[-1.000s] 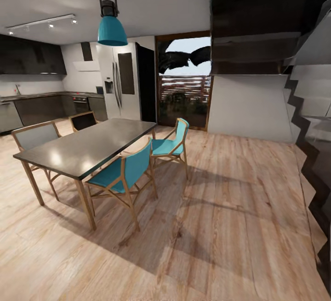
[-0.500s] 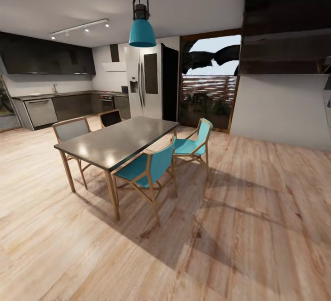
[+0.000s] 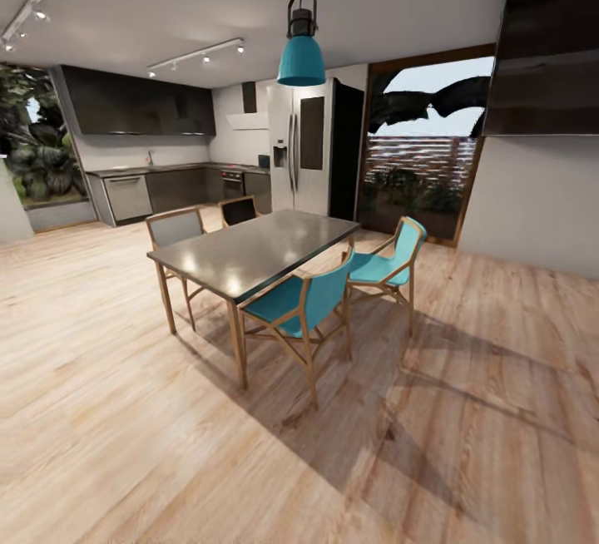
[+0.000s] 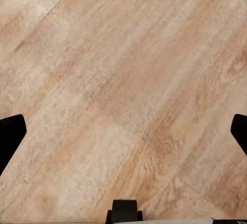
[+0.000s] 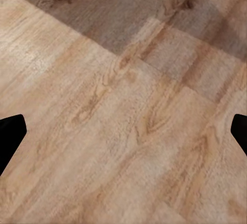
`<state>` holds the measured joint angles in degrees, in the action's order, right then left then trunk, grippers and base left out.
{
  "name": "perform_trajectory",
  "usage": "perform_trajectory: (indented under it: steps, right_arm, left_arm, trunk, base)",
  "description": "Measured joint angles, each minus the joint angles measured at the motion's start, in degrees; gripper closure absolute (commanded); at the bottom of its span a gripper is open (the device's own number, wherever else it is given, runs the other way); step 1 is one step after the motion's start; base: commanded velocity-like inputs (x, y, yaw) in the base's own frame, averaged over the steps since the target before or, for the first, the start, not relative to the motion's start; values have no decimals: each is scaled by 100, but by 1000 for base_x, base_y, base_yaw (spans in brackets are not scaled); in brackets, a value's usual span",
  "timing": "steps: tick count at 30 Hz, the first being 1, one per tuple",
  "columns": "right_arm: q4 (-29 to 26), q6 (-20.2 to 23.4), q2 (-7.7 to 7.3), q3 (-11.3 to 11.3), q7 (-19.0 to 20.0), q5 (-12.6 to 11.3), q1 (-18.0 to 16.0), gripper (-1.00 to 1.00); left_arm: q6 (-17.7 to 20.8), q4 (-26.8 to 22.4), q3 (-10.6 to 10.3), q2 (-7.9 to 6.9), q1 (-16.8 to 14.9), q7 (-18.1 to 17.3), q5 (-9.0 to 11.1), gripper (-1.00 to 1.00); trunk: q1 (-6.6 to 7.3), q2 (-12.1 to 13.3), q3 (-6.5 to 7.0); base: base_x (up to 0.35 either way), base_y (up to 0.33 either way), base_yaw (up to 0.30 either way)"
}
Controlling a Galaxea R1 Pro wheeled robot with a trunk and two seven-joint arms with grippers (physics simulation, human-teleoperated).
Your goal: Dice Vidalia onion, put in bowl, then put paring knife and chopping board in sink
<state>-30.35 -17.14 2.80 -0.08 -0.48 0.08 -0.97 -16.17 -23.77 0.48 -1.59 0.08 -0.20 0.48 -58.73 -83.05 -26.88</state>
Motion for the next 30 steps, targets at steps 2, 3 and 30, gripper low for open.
perform_trajectory:
  steps: [2, 3, 30]
  right_arm:
    - [0, 0, 0, 2, 0, 0, 0, -100]
    - [0, 0, 0, 1, 0, 0, 1, -100]
    - [0, 0, 0, 8, 0, 0, -2, -100]
  left_arm:
    - [0, 0, 0, 0, 1, 1, 0, -100]
    - [0, 0, 0, 0, 2, 2, 0, -100]
    - [0, 0, 0, 0, 0, 4, 1, -100]
  trunk:
    - [0, 0, 0]
    - [0, 0, 0]
    - [0, 0, 0]
  base:
    - [0, 0, 287]
    - [0, 0, 287]
    - [18, 0, 287]
